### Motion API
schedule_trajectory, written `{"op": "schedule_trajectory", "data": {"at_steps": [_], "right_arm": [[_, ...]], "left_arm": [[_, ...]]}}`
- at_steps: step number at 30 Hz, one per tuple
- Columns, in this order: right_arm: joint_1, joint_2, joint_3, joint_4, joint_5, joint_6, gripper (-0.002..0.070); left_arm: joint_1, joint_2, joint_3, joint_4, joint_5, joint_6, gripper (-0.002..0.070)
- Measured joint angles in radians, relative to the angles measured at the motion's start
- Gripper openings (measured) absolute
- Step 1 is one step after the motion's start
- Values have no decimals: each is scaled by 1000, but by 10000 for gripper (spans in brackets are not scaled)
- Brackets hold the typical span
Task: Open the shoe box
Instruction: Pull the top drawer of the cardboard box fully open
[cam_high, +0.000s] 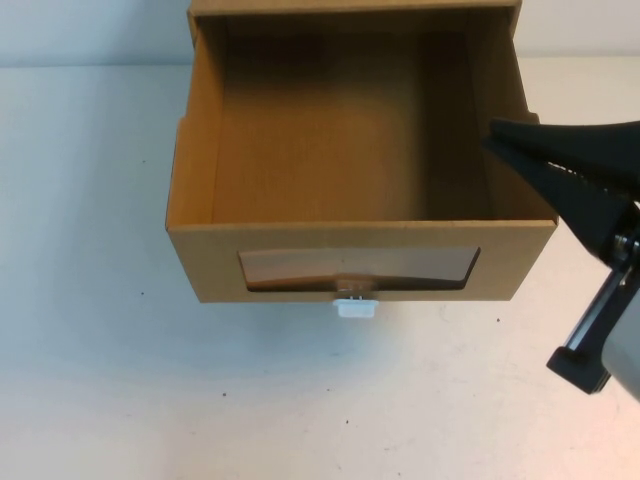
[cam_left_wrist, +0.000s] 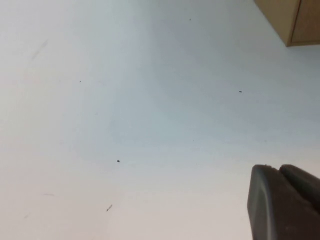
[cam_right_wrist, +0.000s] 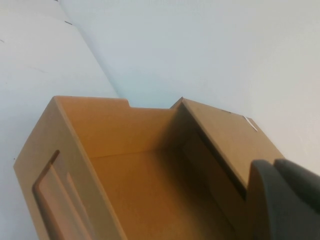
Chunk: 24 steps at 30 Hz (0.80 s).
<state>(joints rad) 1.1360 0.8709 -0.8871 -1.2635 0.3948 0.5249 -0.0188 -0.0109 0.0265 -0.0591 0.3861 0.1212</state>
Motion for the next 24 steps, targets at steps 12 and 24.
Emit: {"op": "schedule_trajectory", "data": {"at_steps": [12, 24], "right_arm": [[0, 0, 0, 0, -2, 0, -14], [-176, -48, 0, -44, -213, 21, -13]], "left_arm": [[0, 0, 0, 0, 0, 0, -6], [0, 0, 0, 0, 0, 0, -6]]}}
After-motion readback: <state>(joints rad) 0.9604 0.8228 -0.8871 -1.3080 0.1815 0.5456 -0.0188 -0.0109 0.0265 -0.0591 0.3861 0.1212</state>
